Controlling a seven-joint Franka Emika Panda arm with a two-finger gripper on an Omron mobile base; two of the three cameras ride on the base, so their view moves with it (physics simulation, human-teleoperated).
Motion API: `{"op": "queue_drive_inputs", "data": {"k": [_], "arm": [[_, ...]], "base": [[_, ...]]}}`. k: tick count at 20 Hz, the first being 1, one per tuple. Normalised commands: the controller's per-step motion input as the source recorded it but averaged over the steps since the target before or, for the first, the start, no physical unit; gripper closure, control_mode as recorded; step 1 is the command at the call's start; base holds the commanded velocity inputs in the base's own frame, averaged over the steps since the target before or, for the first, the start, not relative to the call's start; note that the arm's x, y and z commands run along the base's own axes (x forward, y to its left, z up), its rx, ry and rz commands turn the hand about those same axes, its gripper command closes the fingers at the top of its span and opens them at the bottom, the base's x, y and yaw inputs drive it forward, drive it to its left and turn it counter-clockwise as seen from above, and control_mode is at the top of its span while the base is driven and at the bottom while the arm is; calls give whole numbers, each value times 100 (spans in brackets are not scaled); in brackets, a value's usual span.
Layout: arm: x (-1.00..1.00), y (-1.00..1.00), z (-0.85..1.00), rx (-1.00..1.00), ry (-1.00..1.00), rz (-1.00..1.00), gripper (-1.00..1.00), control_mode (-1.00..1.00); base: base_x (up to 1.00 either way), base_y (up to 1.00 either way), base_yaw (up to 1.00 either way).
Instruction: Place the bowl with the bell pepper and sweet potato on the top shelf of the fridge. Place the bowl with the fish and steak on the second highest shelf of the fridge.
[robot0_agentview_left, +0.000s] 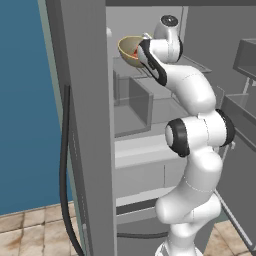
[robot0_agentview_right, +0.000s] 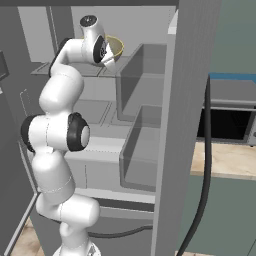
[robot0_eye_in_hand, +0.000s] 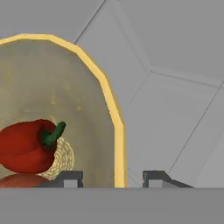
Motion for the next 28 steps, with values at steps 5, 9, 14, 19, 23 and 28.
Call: {"op": "queue_drive_inputs", "data": {"k": [5, 9, 14, 19, 23, 28], "arm": [[-41, 0, 0, 0, -6, 0, -100, -100], [-97, 1, 2, 0, -17, 0, -100, -100], [-100, 6, 6, -1, -34, 0, -100, -100], [-100, 18, 0, 0, -18, 0, -100, -100], [-100, 16, -17, 0, -2, 0, -100, -100], [-100, 5, -48, 0, 23, 0, -100, -100]], "base": [[0, 0, 0], [0, 0, 0], [0, 0, 0], [0, 0, 0], [0, 0, 0], [0, 0, 0]]}}
